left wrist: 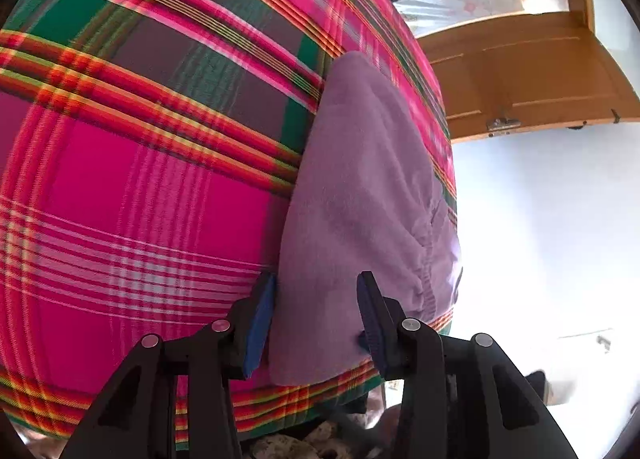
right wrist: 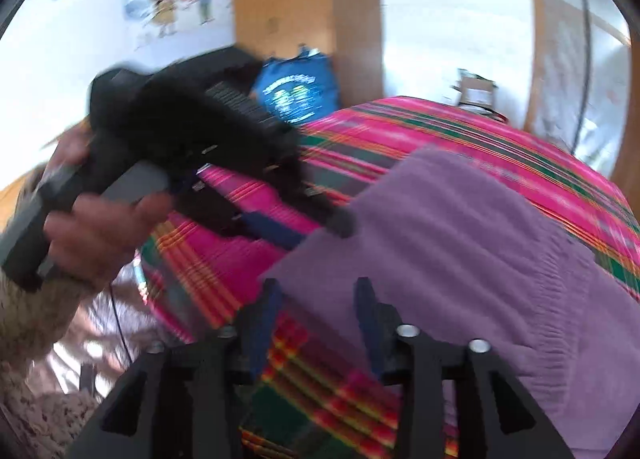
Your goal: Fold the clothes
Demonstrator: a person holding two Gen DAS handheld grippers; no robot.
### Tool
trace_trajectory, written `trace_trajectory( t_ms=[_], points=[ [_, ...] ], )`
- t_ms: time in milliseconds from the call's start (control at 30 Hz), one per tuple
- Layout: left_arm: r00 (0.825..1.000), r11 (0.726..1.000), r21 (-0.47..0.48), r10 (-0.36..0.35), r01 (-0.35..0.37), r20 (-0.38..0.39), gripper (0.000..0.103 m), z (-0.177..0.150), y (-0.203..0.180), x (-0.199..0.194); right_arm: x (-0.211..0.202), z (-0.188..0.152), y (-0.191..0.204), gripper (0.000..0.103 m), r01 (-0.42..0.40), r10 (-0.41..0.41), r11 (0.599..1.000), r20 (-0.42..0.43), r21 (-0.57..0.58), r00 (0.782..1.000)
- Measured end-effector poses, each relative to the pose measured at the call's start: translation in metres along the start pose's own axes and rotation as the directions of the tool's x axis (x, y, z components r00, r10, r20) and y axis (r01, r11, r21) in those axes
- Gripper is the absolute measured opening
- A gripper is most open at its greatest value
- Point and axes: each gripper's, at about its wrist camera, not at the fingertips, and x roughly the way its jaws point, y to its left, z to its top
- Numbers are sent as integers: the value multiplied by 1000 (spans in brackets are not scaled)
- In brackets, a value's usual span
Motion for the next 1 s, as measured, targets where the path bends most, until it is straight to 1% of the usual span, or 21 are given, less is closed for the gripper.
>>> trace_trajectory(
  t_ms=[33,67,267,500,633,767,800,933,967,1000],
  points=[
    [1000,1000,1,-3,3,-6,43,0,-1,1,2,-1,5,50,4,-4,1000,-4,-16,1000],
    [1000,1000,0,-12,12,-9,44,1,-1,1,4,-3,10,53,11,-11,999,-11,-37,1000],
    [994,995,-27,-102,101,-36,44,8,-6,-1,7,-7,25,54,99,-99,991,2,-87,995],
    [992,993,-27,-120,118,-48,44,10,-15,3,10,-11,36,55,182,-183,977,-1,-109,983],
    [990,990,-49,-132,130,-49,44,16,-14,5,12,-13,42,55,229,-231,966,-2,-122,973],
    [990,991,-50,-130,127,-52,44,18,-14,8,13,-15,48,54,264,-267,956,-4,-129,964],
    [990,991,-51,-129,127,-52,44,18,-14,8,12,-16,49,50,268,-271,955,-4,-128,963],
    [991,991,-53,-127,124,-51,44,20,-13,10,11,-20,55,40,286,-289,950,-6,-127,957],
    [991,991,-59,-124,121,-44,45,21,-10,9,10,-20,56,31,289,-291,949,-4,-123,957],
    [992,991,-65,-119,117,-36,46,22,-7,7,7,-21,56,24,290,-292,950,1,-117,956]
  ],
)
